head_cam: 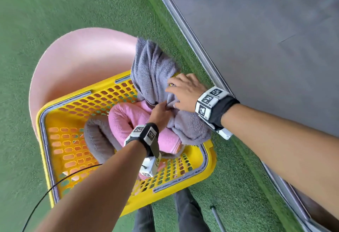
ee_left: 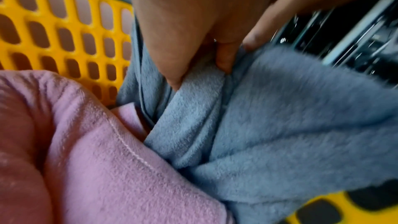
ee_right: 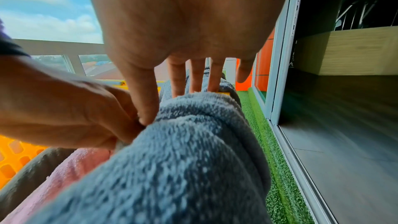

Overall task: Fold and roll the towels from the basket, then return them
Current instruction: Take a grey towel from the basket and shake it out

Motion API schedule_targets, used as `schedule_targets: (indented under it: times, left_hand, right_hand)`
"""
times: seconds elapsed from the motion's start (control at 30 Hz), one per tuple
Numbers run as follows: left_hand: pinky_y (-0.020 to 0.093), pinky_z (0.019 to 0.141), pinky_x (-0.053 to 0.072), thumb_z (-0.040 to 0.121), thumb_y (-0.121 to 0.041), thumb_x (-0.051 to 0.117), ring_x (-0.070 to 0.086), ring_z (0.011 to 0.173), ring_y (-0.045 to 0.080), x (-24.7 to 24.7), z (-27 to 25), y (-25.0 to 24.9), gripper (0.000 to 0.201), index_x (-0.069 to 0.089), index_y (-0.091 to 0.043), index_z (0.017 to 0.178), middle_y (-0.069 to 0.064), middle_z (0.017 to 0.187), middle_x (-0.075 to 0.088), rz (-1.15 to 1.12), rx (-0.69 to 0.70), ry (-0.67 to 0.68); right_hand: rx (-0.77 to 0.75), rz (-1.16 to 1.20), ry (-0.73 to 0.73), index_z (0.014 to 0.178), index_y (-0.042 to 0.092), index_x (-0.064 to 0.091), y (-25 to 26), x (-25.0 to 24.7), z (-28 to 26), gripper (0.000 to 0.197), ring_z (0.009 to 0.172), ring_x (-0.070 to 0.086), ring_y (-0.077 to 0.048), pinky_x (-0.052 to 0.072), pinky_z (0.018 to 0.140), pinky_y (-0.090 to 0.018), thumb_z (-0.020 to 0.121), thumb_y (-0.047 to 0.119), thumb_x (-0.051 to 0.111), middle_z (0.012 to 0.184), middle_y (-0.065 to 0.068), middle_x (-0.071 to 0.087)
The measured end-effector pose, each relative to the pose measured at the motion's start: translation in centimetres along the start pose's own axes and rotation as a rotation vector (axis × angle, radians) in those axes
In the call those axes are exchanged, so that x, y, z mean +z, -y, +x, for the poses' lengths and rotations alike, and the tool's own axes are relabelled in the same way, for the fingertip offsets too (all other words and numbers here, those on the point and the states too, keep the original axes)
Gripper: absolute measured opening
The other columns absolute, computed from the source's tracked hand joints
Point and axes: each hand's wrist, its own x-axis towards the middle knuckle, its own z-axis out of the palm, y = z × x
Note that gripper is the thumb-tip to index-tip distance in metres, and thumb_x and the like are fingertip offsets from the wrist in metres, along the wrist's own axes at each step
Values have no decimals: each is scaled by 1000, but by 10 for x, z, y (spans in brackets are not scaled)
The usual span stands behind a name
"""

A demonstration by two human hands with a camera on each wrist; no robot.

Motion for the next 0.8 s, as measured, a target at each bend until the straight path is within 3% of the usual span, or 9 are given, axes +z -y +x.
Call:
schedule_targets:
  times: [0.07, 0.13, 0.23, 0.3, 0.5, 0.6, 0.67, 0.73, 0.8]
  left_hand:
    - [37, 78, 48, 77, -10, 52, 65, 97, 19, -16, -17, -10, 20, 65, -6, 92, 11, 96, 72, -14, 100, -50]
    - [39, 67, 47, 84, 0, 53, 65, 81, 17, -36, -33, -29, 11, 60, -9, 81, 7, 84, 70, 37, 217, -51]
    - [30, 56, 28, 81, -11, 56, 39, 58, 19, -72, -50, -80, 22, 40, -20, 68, -11, 61, 40, 161, 352, -50]
    - [31, 55, 25, 77, -17, 57, 34, 60, 13, -95, -64, -125, 17, 43, -18, 69, -7, 63, 39, 95, 424, 23]
    - [20, 71, 44, 85, -10, 68, 55, 77, 7, -146, -111, -220, 9, 66, -8, 93, -2, 84, 63, 145, 450, 368]
    - [9, 54, 41, 83, 0, 67, 52, 52, -6, -161, -135, -230, 11, 66, -8, 76, -17, 55, 60, 186, 498, 418]
    - [15, 51, 36, 80, -14, 74, 46, 49, -1, -172, -154, -234, 21, 64, -12, 62, -14, 51, 54, 174, 571, 402]
    - [22, 60, 35, 74, -32, 79, 47, 59, 8, -184, -180, -244, 28, 67, -9, 62, -6, 60, 54, 164, 693, 431]
    - [17, 55, 34, 82, -22, 74, 41, 53, 1, -195, -209, -259, 31, 65, -19, 53, -14, 54, 47, 162, 817, 451]
  right_hand:
    - [-21, 30, 79, 116, 30, 57, 2, -7, 0, 35, 122, 41, -19, 22, 107, -48, 82, 38, 61, 124, 6, 52]
    - [9, 176, 122, 82, 27, 56, 4, -30, -4, 11, 94, 54, -19, 30, 101, -44, 84, 37, 62, 89, 6, 59]
    - [31, 432, 81, 68, 14, 48, -1, -75, -23, 32, 62, 45, -20, 33, 59, -29, 85, 32, 68, 62, -1, 48]
    - [38, 550, -41, 66, 14, 51, -10, -109, -45, 32, 56, 38, -13, 26, 50, -25, 84, 31, 71, 60, 1, 45]
    - [158, 771, -450, 56, 24, 45, 2, -211, -140, 39, 52, 30, 2, 25, 53, -20, 83, 20, 72, 55, 13, 34]
    - [295, 872, -769, 72, 8, 56, 22, -253, -209, 29, 68, 40, -6, 31, 65, -29, 81, 33, 68, 69, 3, 43]
    - [395, 863, -961, 82, -1, 56, 42, -270, -258, 45, 71, 40, -15, 31, 68, -34, 76, 42, 67, 72, -6, 43]
    - [466, 838, -1034, 84, 4, 62, 68, -268, -305, 36, 72, 46, -14, 35, 69, -33, 77, 39, 70, 72, -11, 51]
    - [535, 796, -1064, 84, 11, 66, 101, -255, -346, 20, 71, 50, -9, 36, 69, -28, 83, 30, 71, 72, -6, 56]
